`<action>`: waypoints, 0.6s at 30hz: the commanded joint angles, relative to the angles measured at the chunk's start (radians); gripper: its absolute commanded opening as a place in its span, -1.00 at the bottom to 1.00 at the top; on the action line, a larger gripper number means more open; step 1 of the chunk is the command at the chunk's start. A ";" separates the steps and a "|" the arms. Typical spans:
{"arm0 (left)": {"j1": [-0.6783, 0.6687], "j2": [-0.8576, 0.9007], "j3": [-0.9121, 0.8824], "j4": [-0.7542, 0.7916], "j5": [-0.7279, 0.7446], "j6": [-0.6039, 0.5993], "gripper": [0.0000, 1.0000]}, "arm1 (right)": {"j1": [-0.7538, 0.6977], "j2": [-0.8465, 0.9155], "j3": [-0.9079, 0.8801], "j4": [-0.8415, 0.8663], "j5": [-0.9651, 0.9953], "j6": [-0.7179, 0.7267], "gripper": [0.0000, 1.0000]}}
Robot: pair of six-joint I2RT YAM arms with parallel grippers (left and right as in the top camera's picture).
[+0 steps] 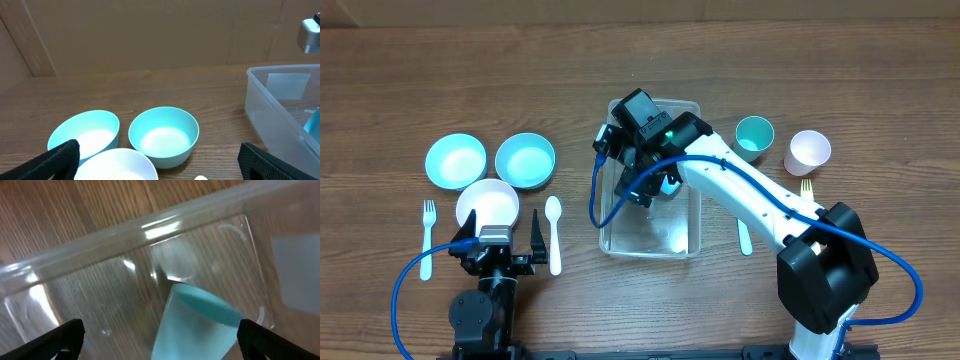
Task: Pack container
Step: 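Carry the teal cup into the clear container and lower it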
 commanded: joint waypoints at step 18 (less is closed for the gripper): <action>0.008 -0.010 -0.006 0.003 0.014 0.019 1.00 | -0.032 0.082 0.006 0.003 0.011 -0.481 1.00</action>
